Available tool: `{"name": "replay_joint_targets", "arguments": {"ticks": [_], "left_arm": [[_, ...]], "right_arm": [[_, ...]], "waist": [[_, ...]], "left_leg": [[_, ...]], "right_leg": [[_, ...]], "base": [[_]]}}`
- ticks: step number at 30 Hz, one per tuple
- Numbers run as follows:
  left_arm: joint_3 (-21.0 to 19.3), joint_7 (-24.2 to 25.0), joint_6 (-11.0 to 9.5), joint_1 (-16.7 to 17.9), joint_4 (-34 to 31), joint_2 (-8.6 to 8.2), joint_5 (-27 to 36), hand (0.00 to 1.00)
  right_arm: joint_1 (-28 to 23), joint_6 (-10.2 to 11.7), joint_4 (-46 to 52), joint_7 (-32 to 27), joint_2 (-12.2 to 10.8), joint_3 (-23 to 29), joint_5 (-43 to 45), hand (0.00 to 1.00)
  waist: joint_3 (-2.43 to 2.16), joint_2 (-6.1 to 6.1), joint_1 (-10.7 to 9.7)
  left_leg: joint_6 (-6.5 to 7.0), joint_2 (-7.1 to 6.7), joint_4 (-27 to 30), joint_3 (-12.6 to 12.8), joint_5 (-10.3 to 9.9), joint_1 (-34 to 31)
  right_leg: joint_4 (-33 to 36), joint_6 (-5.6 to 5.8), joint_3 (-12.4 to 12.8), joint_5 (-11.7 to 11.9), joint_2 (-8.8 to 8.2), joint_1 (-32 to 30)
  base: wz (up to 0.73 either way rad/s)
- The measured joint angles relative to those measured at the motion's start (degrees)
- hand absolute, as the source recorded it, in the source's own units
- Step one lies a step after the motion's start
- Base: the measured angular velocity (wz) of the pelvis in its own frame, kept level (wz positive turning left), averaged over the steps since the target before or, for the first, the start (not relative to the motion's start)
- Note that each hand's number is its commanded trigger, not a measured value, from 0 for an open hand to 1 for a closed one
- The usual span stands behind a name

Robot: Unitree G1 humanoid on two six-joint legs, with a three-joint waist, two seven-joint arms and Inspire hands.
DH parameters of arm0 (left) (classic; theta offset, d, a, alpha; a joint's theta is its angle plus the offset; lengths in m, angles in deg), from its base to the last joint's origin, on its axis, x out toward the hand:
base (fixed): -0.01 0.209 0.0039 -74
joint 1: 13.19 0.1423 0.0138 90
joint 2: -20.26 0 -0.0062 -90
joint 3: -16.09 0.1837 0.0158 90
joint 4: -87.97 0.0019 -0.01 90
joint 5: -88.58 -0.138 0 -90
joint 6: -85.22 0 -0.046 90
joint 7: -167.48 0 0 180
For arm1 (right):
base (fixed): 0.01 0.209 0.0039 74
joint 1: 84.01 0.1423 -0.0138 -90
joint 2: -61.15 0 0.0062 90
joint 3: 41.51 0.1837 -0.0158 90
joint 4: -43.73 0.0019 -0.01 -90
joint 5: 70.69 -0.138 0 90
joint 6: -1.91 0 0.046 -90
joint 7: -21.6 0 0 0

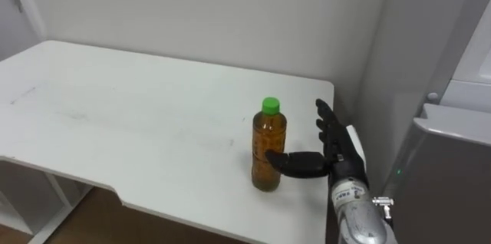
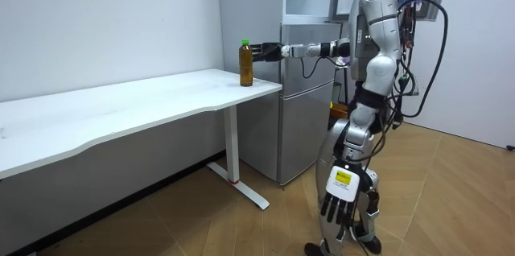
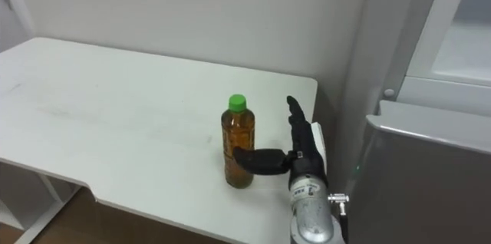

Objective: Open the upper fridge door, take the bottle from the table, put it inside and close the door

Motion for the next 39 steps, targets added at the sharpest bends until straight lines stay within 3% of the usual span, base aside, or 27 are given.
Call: {"name": "replay_joint_targets", "arguments": {"ticks": [2, 5, 15, 21, 26, 30, 34, 39], "left_arm": [[0.83, -0.60, -0.03, -0.39, 0.07, -0.03, 0.53, 0.00], [1.21, -1.35, -0.05, -2.36, 0.41, -0.04, 1.67, 0.00], [1.20, -1.83, -1.38, -4.83, 0.50, -0.11, 4.26, 0.00], [2.34, -1.64, -2.48, -5.76, 2.47, -0.08, 4.98, 0.00], [3.30, -1.54, -2.48, -5.94, 2.49, -0.05, 4.99, 0.00], [3.38, -1.50, -2.52, -6.64, 2.58, -0.07, 5.02, 0.00], [3.39, -1.53, -3.04, -6.70, 2.58, -0.08, 5.00, 0.00], [3.42, -1.50, -3.35, -6.71, 2.80, -0.08, 5.00, 0.00]], "right_arm": [[1.95, 0.16, -1.72, 0.00, 0.05, -0.04, 0.01, 0.00], [4.48, 0.17, -6.95, 0.05, 0.05, -0.17, -0.03, 0.00], [6.17, 0.22, -15.35, 0.11, 0.05, 0.10, -0.04, 0.00], [6.59, 0.70, -15.39, 0.07, 0.46, 0.61, -0.06, 0.00], [6.62, 0.73, -15.39, 0.03, 0.49, 0.57, -0.07, 0.00], [6.91, 2.00, -15.57, -0.13, 0.47, 0.43, -0.13, 0.00], [7.96, 5.01, -19.24, -0.18, 0.32, 0.21, -0.08, 0.00], [8.77, 5.74, -21.79, -0.85, 0.56, 0.22, -0.06, 0.00]], "waist": [[0.27, -0.36, -0.13], [0.33, -0.52, 0.13], [0.46, -0.50, 1.85], [0.70, -0.47, 2.77], [1.19, -0.23, 3.10], [1.20, -0.25, 3.15], [1.20, -0.32, 3.22], [1.30, -0.54, 4.46]], "left_leg": [[-0.01, 0.02, 0.04, -0.26, 0.26, -0.77], [0.07, -0.21, -0.02, -1.02, 0.84, -2.15], [0.12, -0.43, -0.15, -1.69, 1.49, -4.37], [0.10, -0.43, -0.22, -1.76, 1.68, -5.82], [0.10, -0.44, -0.48, -1.77, 1.70, -5.99], [-0.02, -0.36, -0.91, -1.64, 1.98, -6.63], [-0.04, -0.34, -1.02, -1.66, 2.14, -6.70], [-0.06, -0.18, -1.02, -1.67, 2.38, -6.71]], "right_leg": [[0.00, -0.19, -0.56, 0.11, 0.02, -0.62], [-0.03, -0.40, -1.21, 0.25, 0.01, -1.70], [0.01, -0.59, -1.66, 0.37, -0.03, -3.76], [0.05, -0.67, -1.47, 0.43, -0.01, -5.44], [0.05, -0.68, -1.14, 0.43, -0.01, -6.11], [0.12, -0.80, -1.02, 0.50, 0.01, -6.81], [0.27, -0.86, -1.06, 0.54, 0.01, -7.26], [0.83, -0.98, -1.06, 0.61, 0.00, -7.27]], "base": [[0.08], [0.12], [0.03], [0.00], [-0.01], [-0.03], [0.00], [0.00]]}}
